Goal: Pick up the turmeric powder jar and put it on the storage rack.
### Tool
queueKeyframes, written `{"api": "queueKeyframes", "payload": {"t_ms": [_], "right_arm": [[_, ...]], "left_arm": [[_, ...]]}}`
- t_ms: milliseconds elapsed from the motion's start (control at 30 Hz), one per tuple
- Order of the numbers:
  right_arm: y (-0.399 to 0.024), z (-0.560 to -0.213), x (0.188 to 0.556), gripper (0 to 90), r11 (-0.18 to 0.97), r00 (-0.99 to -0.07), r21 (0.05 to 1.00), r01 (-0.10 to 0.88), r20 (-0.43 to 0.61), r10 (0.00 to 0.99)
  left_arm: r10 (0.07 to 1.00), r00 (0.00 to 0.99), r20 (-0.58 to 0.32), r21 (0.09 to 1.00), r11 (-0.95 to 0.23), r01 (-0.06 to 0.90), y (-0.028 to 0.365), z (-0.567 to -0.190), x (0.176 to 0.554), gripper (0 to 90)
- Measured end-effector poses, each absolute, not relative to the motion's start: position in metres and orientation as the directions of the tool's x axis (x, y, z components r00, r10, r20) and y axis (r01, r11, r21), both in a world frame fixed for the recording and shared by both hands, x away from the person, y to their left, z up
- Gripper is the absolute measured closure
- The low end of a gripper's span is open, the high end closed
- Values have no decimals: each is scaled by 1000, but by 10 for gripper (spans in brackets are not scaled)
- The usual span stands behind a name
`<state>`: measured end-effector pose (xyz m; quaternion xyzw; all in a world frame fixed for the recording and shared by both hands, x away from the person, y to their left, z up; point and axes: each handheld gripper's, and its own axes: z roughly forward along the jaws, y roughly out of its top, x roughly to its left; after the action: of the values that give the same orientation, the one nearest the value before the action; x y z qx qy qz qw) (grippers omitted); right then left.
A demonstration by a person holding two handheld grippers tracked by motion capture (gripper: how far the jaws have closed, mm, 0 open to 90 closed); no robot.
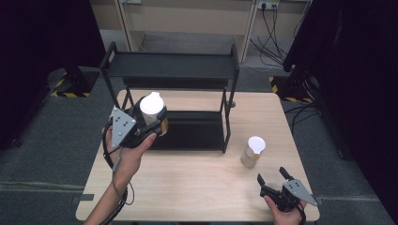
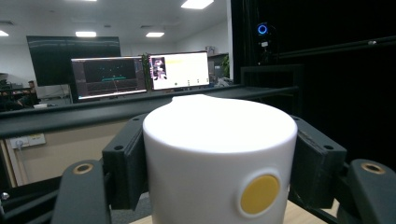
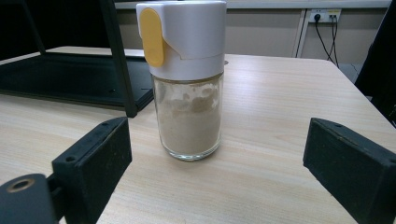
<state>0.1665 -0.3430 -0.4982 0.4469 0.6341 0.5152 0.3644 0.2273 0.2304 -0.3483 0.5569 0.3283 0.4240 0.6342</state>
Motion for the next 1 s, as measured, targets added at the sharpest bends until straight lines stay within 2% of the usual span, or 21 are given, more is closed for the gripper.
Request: {"api": "queueKeyframes", "payload": {"t_ms": [1000], "right_arm": [[-343,-498,167,82,66,-334,979,192,2,942]], "left_arm": [[932,359,43,979,32,-202,236,-290,245,309]]}}
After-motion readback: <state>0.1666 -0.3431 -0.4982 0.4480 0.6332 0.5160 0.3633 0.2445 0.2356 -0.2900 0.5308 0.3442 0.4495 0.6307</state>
